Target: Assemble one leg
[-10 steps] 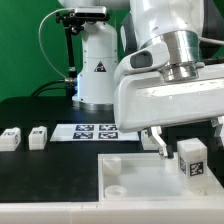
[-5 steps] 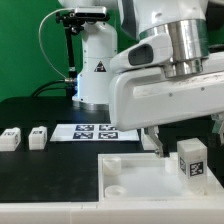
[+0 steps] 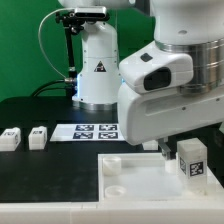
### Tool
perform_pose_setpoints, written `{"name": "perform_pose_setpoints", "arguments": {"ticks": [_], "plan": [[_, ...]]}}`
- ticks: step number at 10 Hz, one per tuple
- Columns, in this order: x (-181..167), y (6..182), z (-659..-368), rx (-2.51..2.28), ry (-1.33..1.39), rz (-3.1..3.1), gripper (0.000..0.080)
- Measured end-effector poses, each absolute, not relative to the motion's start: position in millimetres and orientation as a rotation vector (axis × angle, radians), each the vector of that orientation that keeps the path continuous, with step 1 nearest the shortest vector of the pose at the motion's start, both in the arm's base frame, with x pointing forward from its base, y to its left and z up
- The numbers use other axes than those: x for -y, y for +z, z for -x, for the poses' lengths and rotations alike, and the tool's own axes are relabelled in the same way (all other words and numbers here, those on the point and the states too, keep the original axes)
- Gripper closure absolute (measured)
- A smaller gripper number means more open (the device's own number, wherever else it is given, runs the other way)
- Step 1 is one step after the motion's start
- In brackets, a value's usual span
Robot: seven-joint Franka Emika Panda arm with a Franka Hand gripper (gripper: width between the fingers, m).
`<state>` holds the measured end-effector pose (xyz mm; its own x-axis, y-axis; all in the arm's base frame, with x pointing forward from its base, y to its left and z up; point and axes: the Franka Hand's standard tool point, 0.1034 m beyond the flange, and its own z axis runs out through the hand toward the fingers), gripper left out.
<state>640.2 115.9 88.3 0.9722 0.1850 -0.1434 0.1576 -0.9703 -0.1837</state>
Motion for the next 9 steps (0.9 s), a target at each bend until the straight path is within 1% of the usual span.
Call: {"name": "perform_pose_setpoints", "arguments": {"ticks": [2, 3, 5, 6, 7, 9], "plan": [[-116, 87.7, -639, 0.217, 0.245, 2.954, 0.0419], [-116, 87.8, -640, 0.059, 0.258, 2.968, 0.0496], [-117, 87.6, -640, -0.322, 0.270, 2.973, 0.0496], [-119, 86.4, -636, -0.611, 0.214, 2.952, 0.0496], [-121, 85.1, -627, -0.739, 0.175, 2.932, 0.0496], [-124, 84.7, -628, -1.207, 0.117, 2.751, 0.0505]]}}
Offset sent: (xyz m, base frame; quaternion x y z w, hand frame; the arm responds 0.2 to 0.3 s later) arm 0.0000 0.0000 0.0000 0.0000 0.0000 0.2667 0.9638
